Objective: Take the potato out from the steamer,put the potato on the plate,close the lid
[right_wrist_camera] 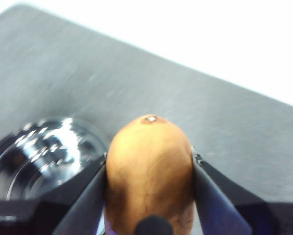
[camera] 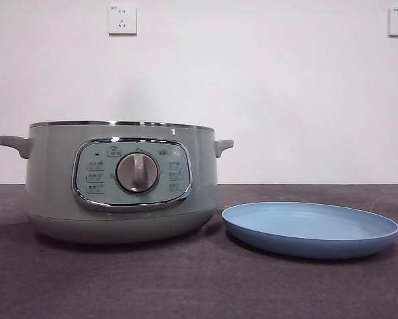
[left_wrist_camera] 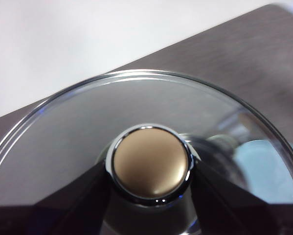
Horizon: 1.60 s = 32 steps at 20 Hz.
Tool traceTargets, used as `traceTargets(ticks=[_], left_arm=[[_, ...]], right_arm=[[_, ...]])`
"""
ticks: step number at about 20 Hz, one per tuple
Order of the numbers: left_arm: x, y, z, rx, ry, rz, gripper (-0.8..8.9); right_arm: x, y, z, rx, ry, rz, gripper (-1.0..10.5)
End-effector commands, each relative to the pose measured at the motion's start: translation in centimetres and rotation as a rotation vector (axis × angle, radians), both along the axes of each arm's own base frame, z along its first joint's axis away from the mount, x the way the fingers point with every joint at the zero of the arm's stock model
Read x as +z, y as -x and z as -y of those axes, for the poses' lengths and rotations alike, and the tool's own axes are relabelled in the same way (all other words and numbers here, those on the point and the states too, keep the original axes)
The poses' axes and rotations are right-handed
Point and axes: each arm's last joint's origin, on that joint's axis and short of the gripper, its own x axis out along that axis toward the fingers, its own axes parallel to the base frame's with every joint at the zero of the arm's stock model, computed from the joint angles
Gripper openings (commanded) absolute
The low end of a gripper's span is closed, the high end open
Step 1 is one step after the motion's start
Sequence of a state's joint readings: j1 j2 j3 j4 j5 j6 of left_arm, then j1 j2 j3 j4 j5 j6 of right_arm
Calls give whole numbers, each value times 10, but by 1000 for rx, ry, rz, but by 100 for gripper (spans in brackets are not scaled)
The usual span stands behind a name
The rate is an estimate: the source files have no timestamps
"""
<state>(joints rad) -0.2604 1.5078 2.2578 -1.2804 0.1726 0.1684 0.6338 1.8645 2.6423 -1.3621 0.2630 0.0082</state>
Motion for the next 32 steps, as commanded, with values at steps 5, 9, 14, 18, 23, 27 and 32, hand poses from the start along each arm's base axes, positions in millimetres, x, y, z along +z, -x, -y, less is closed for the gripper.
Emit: traceTargets(ticks=[5,9,14,18,23,27,32], left_arm=[[3,-11,8,-142,72,42,-8],[4,-12,8,-145,75,51,-8],[4,-12,9,-165,86,50,-8],[4,-12,9,-165,86,49,-8],[4,-12,9,-165,85,48,-8],[4,-12,9,-165,86,47,-8],[4,-12,9,-165,85,44,-8]], right_arm=[[11,11,34,-101,-41,4,-12],[-5,2,41,-145,-6,-70,-12],[-48,-18,40,-169,51,-249,-12],[-93,-33,36,-148,99,-430,-12],[-164,-39,32,-174,232,-661,-12],[-220,-45,30,-173,257,-727,-12],[-280,-48,27,-104,147,-735,-12]])
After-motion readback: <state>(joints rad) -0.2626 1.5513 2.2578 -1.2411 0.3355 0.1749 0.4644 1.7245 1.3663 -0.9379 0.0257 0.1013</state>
